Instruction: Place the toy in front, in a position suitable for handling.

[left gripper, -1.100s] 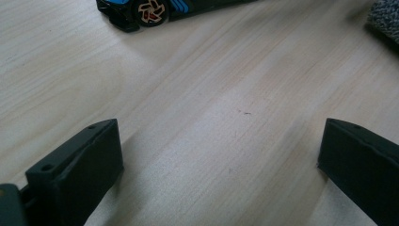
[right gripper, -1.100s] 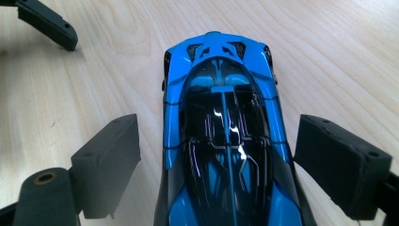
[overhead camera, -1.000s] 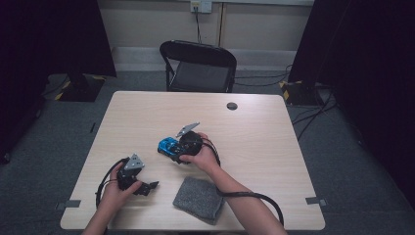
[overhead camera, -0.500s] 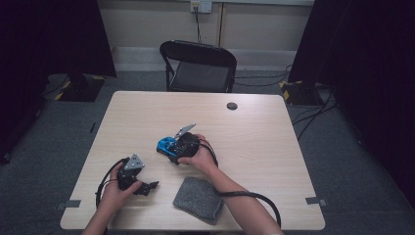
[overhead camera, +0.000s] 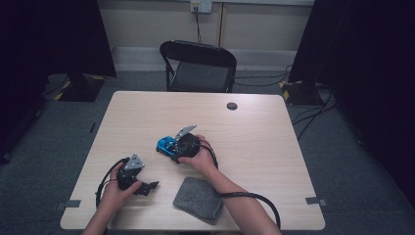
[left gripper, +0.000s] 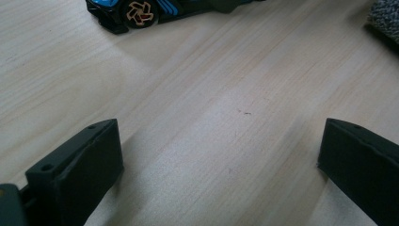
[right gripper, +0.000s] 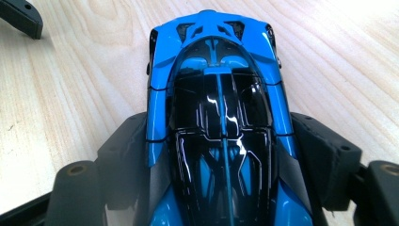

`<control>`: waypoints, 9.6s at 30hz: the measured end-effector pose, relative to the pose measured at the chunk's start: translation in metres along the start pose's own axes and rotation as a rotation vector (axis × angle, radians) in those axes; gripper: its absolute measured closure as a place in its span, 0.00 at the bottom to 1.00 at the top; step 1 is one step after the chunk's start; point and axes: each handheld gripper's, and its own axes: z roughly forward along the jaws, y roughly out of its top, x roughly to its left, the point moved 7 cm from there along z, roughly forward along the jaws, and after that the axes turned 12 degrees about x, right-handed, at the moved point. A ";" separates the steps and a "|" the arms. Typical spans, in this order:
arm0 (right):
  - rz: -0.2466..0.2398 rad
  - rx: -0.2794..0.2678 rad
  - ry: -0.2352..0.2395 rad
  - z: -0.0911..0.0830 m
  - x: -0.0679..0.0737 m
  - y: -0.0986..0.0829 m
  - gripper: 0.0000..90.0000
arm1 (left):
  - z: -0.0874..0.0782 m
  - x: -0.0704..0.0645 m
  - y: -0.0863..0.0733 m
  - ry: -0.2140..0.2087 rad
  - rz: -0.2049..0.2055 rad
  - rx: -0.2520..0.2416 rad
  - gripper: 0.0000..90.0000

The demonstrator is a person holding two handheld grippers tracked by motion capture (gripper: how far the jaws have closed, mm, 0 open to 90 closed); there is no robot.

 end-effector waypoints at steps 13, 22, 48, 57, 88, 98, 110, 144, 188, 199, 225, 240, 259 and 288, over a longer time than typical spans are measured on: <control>-0.012 0.047 -0.005 -0.005 0.000 0.002 0.30 | 0.000 0.000 0.000 0.000 0.000 0.000 0.00; -0.014 0.052 -0.009 -0.012 -0.003 -0.001 0.31 | 0.000 0.000 0.000 -0.001 0.000 0.000 0.00; 0.036 0.022 -0.045 -0.056 -0.038 -0.017 0.31 | 0.000 0.000 0.000 -0.002 -0.001 -0.002 0.00; 0.063 0.028 -0.067 -0.065 -0.055 -0.039 0.31 | 0.000 0.000 0.000 -0.002 -0.001 -0.002 0.00; 0.058 0.023 -0.019 -0.066 -0.068 -0.094 0.31 | 0.000 0.000 0.000 -0.001 0.000 -0.002 0.00; 0.062 0.011 -0.015 -0.066 -0.068 -0.097 0.30 | 0.000 0.000 0.000 -0.001 0.000 -0.001 0.00; 0.085 -0.018 -0.030 -0.071 -0.071 -0.098 0.21 | 0.000 0.000 0.000 -0.001 0.001 -0.001 0.00; 0.165 -0.063 -0.028 -0.093 -0.064 -0.140 0.17 | 0.000 0.000 0.000 0.001 -0.002 -0.001 0.00; 0.146 -0.080 -0.099 -0.084 -0.061 -0.140 0.26 | 0.000 -0.001 0.000 -0.006 -0.010 -0.003 0.00; 0.145 -0.080 -0.098 -0.084 -0.061 -0.140 0.26 | -0.005 0.001 -0.003 -0.017 -0.007 0.000 0.05; 0.145 -0.080 -0.097 -0.084 -0.061 -0.140 0.26 | -0.009 -0.097 0.071 -0.266 0.222 -0.123 0.29; 0.145 -0.080 -0.097 -0.084 -0.061 -0.140 0.26 | 0.027 -0.132 0.074 -0.298 0.380 -0.031 0.36; 0.144 -0.079 -0.098 -0.084 -0.061 -0.140 0.26 | 0.026 -0.129 0.071 -0.265 0.321 0.010 0.73; 0.144 -0.079 -0.098 -0.084 -0.061 -0.140 0.26 | 0.012 -0.068 0.058 -0.189 0.045 -0.045 0.55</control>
